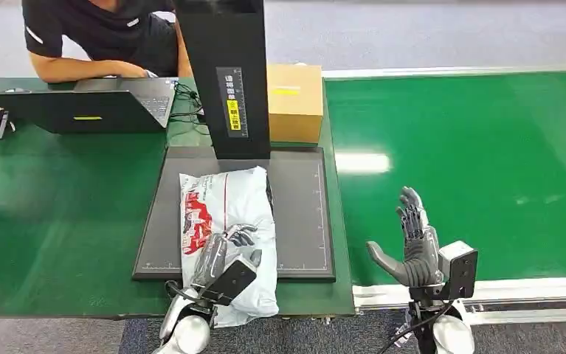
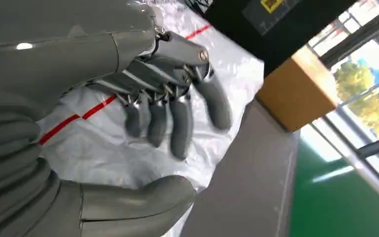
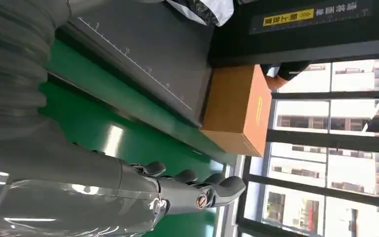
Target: Moved the parcel from conveyor to table for the left to box.
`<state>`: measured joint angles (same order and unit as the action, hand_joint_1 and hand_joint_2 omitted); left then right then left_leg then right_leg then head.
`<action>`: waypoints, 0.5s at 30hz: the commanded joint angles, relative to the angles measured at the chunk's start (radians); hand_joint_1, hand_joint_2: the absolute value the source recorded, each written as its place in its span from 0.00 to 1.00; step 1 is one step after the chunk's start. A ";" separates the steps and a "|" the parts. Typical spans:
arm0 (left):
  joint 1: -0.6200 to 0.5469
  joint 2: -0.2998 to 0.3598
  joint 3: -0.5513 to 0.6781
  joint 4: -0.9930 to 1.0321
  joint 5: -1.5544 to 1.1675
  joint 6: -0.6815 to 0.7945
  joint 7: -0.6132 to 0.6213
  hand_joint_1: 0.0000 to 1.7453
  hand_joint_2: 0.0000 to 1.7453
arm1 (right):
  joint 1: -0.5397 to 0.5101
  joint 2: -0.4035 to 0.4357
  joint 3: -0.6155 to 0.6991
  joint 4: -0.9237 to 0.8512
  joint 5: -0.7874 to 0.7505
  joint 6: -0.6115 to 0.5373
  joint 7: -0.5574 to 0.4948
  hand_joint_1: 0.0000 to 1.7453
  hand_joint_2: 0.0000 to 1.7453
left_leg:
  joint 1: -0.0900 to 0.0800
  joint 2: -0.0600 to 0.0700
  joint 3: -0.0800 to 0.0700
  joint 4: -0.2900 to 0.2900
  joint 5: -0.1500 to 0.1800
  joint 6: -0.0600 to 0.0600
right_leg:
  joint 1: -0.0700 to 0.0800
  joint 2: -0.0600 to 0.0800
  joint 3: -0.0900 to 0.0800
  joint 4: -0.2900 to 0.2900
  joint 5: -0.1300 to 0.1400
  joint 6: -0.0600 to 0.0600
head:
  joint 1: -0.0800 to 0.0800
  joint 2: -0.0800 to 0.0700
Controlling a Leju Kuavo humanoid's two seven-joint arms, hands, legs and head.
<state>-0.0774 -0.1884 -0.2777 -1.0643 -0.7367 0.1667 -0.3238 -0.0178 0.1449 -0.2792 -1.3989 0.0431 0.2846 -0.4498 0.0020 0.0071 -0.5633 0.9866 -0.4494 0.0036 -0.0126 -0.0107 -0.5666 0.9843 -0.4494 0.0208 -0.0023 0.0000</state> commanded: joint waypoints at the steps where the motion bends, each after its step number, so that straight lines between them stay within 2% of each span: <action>1: -0.003 -0.013 0.051 -0.055 0.061 0.010 -0.045 0.00 1.00 | -0.001 0.014 -0.025 0.035 -0.001 0.001 0.001 0.00 1.00 | 0.001 -0.001 0.001 0.000 0.000 -0.001 | 0.001 0.000 0.001 0.000 0.000 -0.001 | 0.000 0.000; 7: -0.006 0.028 0.015 -0.028 -0.038 -0.037 0.039 0.00 1.00 | -0.018 0.001 -0.007 0.068 -0.005 -0.001 -0.011 0.00 1.00 | 0.001 0.000 0.002 -0.001 0.000 -0.001 | 0.001 0.001 0.002 -0.001 0.000 -0.001 | 0.000 0.000; 15: -0.021 0.046 -0.029 0.030 -0.217 -0.071 0.135 0.00 1.00 | -0.008 0.006 -0.014 0.047 -0.006 -0.004 -0.010 0.00 1.00 | 0.001 0.000 0.003 -0.002 0.000 -0.001 | 0.001 0.001 0.003 -0.002 0.000 -0.001 | 0.000 0.000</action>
<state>-0.0717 -0.1827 -0.2586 -1.1051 -0.8500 0.1228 -0.2494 -0.0166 0.1461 -0.2811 -1.3798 0.0408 0.2838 -0.4604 0.0019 0.0070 -0.5638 0.9865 -0.4495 0.0036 -0.0127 -0.0107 -0.5666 0.9843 -0.4495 0.0208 -0.0023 0.0000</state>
